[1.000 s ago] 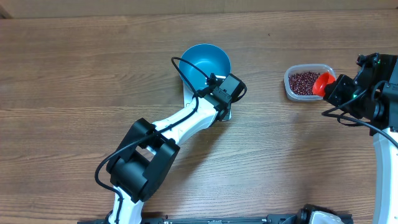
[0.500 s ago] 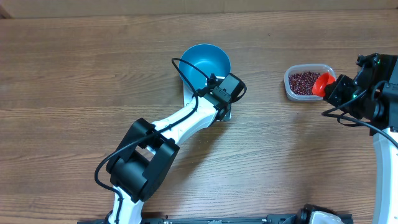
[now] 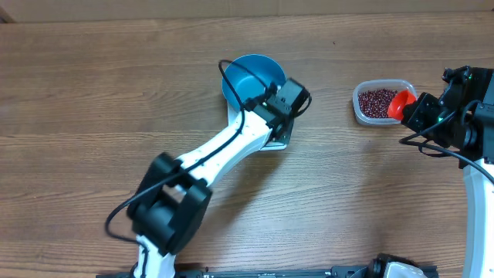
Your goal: Scoop item into bowl and weigh 150g on scale
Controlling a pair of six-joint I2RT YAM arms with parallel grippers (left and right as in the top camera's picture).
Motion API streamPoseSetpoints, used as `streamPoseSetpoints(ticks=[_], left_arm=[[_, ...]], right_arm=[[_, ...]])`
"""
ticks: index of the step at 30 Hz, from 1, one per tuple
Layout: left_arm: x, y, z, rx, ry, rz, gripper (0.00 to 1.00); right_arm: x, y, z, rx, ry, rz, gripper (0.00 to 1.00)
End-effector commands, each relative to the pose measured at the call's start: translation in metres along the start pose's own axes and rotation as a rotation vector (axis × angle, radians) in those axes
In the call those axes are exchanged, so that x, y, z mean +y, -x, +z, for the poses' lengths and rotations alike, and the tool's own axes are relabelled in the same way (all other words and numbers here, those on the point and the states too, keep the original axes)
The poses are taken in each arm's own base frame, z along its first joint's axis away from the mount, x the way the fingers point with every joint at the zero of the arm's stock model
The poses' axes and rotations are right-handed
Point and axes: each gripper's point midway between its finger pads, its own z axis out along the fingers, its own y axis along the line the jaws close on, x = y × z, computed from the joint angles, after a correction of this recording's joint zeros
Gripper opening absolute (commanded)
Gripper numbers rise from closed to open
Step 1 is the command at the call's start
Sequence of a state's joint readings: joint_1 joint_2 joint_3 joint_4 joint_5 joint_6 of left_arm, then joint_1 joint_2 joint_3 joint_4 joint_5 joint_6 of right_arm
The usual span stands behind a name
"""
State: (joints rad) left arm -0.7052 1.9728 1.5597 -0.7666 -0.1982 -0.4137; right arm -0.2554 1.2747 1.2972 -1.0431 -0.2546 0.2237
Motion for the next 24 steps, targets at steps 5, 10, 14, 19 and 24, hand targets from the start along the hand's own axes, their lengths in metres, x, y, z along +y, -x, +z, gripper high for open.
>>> streamPoseSetpoints(ticks=[5,10,14,19,24], left_arm=[[0.003,0.049,-0.104,-0.221,-0.094,0.01,0.05],[0.006,0.043,-0.106,-0.201,-0.087,0.013,0.04],[0.008,0.042,-0.105,-0.194,-0.083,0.013,0.04],[0.015,0.046,-0.104,-0.202,-0.077,-0.004,0.04],[0.033,0.056,-0.102,-0.219,-0.059,-0.046,0.04]], right_arm=[[0.001,0.007,-0.006,-0.029,-0.002,-0.013,0.04],[0.001,0.008,-0.006,-0.03,-0.001,-0.013,0.04],[0.001,0.008,-0.006,-0.031,-0.001,-0.013,0.04],[0.002,0.008,-0.006,-0.032,-0.001,-0.014,0.04],[0.002,0.01,-0.006,-0.038,0.001,-0.015,0.04]])
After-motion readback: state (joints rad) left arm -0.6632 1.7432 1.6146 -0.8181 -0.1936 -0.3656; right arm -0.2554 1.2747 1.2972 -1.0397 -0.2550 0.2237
